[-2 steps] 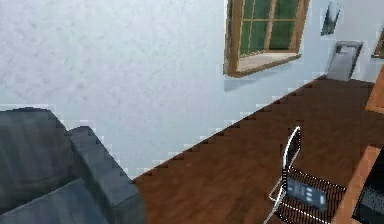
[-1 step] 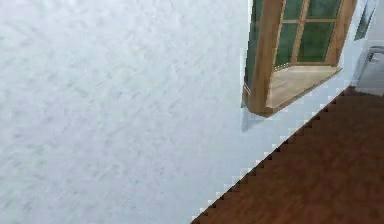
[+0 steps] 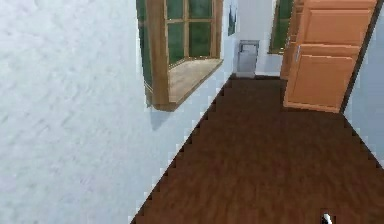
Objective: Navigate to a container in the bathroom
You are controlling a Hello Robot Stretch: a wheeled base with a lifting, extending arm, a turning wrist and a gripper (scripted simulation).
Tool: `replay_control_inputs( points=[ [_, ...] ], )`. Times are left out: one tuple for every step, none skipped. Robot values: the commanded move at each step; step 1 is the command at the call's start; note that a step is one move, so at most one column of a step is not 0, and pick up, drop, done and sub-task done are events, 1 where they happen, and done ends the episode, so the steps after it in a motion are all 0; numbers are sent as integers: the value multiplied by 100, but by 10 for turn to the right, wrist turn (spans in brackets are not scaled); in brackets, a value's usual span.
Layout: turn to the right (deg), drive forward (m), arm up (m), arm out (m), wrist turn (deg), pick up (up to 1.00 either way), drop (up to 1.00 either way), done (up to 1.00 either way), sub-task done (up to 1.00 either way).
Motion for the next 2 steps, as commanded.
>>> replay_control_inputs(
  points=[
    [0, 5, 0, 0, 0, 0, 0, 0, 0],
    [150, 0, 0, 0, 0, 0, 0, 0, 0]
  ],
)
